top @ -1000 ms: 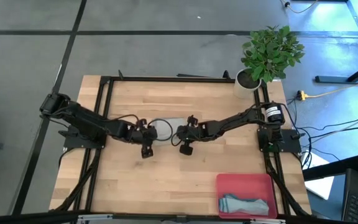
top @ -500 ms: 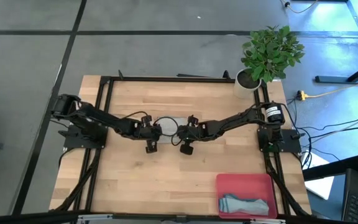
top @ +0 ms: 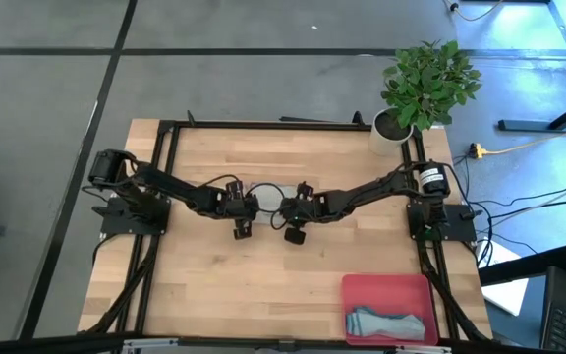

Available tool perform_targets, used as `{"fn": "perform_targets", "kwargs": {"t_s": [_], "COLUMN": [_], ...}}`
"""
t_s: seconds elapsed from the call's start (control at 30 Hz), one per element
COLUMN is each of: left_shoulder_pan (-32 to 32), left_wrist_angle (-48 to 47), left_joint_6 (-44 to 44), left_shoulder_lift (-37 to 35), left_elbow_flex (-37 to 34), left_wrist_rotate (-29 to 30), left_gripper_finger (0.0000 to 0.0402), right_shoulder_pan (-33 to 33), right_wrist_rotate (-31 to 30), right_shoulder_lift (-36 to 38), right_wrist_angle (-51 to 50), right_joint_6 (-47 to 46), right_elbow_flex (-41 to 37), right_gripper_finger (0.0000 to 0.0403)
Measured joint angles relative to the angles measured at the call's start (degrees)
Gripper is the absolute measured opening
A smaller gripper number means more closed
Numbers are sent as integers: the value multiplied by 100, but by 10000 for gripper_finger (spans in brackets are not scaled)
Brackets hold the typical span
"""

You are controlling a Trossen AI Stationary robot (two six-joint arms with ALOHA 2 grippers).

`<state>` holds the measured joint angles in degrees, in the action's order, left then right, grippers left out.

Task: Roll microfiber towels into tight, uniform cylinder then place into a basket
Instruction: Roll the gray towel

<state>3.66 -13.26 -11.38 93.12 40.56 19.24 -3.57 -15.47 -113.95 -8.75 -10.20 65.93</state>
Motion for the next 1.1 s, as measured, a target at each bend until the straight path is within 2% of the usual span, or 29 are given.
{"fn": "perform_targets", "kwargs": {"t_s": [0.2,0.33,0.5,0.67,0.8,1.1], "left_shoulder_pan": [-2,-2,-2,0,0,2], "left_wrist_angle": [-36,-61,-90,-94,-100,-96], "left_joint_6": [0,0,0,0,0,0], "left_shoulder_lift": [7,9,11,13,15,17], "left_elbow_flex": [-7,-8,-9,-11,-11,-15], "left_wrist_rotate": [-34,-58,-73,-79,-73,-70], "left_gripper_finger": [0,0,0,0,0,0], "right_shoulder_pan": [11,9,-2,-111,-109,89], "right_wrist_rotate": [-294,-589,-544,-338,239,324], "right_shoulder_lift": [7,70,98,101,87,68], "right_wrist_angle": [-128,-646,-1547,-1837,-1430,-542], "right_joint_6": [31,-33,-157,-269,-289,-144], "right_elbow_flex": [73,383,1007,1256,1038,199], "right_gripper_finger": [175,207,216,217,217,218]}}
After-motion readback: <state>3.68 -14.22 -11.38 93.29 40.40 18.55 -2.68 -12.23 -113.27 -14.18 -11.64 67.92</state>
